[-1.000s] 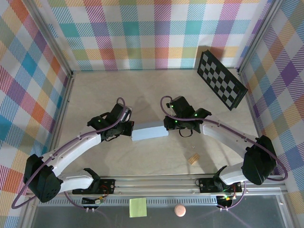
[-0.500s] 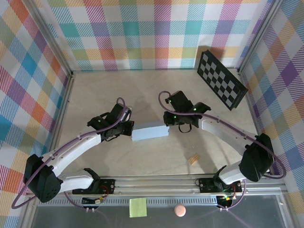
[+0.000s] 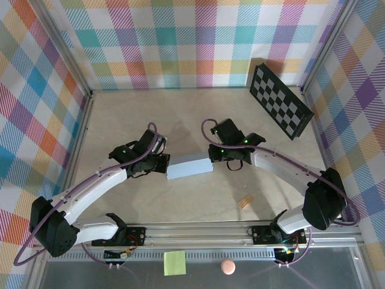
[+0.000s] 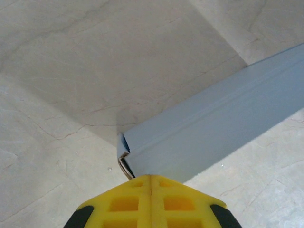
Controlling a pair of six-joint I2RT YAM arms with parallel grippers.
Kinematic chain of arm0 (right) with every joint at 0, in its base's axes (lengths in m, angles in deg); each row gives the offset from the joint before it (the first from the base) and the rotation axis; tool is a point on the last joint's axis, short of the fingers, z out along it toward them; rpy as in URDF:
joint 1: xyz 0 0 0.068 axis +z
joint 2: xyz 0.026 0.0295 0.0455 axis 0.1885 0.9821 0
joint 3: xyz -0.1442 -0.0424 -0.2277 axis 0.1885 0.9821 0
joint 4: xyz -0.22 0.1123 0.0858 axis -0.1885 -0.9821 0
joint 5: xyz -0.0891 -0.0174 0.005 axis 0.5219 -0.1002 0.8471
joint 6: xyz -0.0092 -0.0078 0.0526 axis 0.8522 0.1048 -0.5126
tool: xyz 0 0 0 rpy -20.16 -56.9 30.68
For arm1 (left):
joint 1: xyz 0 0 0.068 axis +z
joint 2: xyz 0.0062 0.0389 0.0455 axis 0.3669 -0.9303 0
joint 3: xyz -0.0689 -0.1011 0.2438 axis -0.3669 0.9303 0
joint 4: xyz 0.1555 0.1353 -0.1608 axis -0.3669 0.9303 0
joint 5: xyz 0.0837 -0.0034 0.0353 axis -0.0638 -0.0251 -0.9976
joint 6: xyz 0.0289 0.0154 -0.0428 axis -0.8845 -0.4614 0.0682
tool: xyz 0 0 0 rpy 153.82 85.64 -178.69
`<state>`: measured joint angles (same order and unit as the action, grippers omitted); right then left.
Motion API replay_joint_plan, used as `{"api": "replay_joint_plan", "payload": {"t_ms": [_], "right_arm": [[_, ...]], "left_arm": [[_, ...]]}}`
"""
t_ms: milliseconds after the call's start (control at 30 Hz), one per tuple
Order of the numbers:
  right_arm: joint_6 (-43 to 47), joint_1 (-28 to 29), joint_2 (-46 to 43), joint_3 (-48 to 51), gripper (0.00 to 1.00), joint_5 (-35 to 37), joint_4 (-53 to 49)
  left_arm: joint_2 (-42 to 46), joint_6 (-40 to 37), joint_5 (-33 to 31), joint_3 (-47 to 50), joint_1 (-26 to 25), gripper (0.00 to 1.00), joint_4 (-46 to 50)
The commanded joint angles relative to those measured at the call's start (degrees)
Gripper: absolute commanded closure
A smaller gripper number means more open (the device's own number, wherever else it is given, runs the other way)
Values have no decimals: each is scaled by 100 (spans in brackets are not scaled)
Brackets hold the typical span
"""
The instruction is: Fold the paper box
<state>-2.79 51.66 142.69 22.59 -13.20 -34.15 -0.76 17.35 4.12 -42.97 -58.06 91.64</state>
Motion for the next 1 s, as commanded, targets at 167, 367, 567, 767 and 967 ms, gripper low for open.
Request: {"api": "replay_joint_plan", "payload": {"t_ms": [167,367,567,767,967], "right_arm": [[-77,7,260,298,88,-150,-474],[-87,7,254,343,88,-171,-490],[-98,7,141,363,88,-216,-527],[-6,-10,-27,-33,85,-248,-631],[154,-120,-91,-523,77,-343,-799]], "left_arm": [[144,138,94,27,24,98,249],[-108,130,-104,556,65,98,8],[-265,119,-213,659,67,100,218],[104,105,-192,116,132,95,256],[162,281,-142,-399,239,66,228]]}}
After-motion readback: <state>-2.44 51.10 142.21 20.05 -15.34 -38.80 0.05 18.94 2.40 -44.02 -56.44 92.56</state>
